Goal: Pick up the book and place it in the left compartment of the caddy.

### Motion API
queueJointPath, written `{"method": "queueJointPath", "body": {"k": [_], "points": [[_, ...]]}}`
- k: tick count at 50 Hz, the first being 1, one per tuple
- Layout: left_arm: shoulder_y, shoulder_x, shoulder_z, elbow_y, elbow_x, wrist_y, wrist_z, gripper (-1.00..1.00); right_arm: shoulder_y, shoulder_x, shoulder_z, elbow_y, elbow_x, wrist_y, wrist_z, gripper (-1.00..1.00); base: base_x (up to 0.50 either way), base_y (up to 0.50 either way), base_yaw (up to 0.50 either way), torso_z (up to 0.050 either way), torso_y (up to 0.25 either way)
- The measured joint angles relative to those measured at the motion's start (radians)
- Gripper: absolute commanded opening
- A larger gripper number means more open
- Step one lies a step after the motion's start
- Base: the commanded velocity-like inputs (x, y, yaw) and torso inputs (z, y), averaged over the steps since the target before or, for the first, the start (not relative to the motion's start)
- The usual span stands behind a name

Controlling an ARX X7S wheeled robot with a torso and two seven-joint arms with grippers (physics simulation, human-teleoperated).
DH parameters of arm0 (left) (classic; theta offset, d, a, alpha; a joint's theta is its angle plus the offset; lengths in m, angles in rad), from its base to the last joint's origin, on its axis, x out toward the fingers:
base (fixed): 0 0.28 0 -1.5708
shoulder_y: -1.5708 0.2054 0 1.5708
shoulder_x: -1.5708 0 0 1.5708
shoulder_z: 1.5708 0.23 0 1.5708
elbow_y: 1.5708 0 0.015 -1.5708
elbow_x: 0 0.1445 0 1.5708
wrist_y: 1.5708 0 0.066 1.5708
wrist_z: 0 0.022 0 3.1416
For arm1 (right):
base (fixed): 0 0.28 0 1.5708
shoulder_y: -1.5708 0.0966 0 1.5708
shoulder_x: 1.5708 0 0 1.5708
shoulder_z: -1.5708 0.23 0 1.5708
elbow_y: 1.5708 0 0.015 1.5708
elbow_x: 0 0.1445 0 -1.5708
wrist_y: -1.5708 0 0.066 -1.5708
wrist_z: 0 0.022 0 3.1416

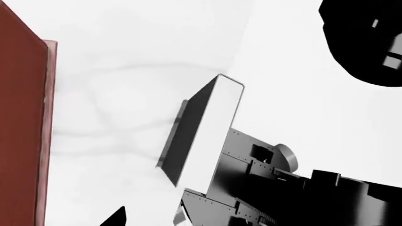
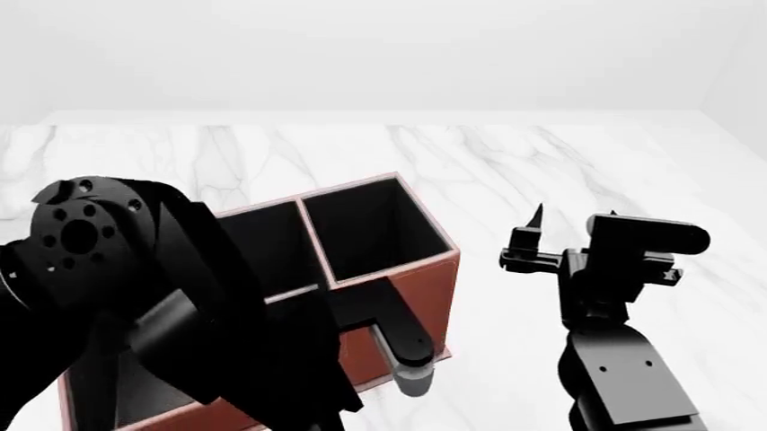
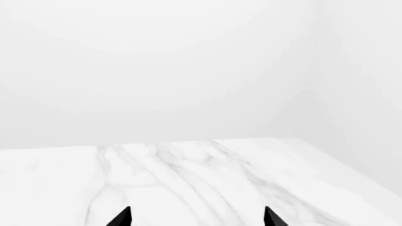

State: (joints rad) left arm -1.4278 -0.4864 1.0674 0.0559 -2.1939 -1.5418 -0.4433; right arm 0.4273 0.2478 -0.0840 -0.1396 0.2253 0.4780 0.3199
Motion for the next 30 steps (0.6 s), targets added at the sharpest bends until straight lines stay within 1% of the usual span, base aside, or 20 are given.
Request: {"method": "queueJointPath", "body": {"k": [10,15,21,30], "points": [[0.014,0.008,-0.003,0.005,0.211,0.002,0.192,1.00,0.001,0.000,-0.004,0.004,0.005,-0.002,0.001,1.00,0.00,0.00,0.00,0.000,0.000],[0.019,0.013,0.003,0.018,0.343,0.013,0.306,1.00,-0.001,0.001,-0.005,0.015,0.006,-0.012,0.000,1.00,0.00,0.00,0.00,0.000,0.000],[0.020,0.012,0.025,0.055,0.518,0.057,0.441,1.00,-0.005,0.002,-0.005,0.025,0.008,-0.021,-0.001,1.00,0.00,0.00,0.00,0.000,0.000],[0.016,0.013,0.060,0.064,0.687,0.121,0.585,1.00,-0.009,0.003,-0.008,0.032,0.011,-0.030,0.000,1.00,0.00,0.00,0.00,0.000,0.000]]}}
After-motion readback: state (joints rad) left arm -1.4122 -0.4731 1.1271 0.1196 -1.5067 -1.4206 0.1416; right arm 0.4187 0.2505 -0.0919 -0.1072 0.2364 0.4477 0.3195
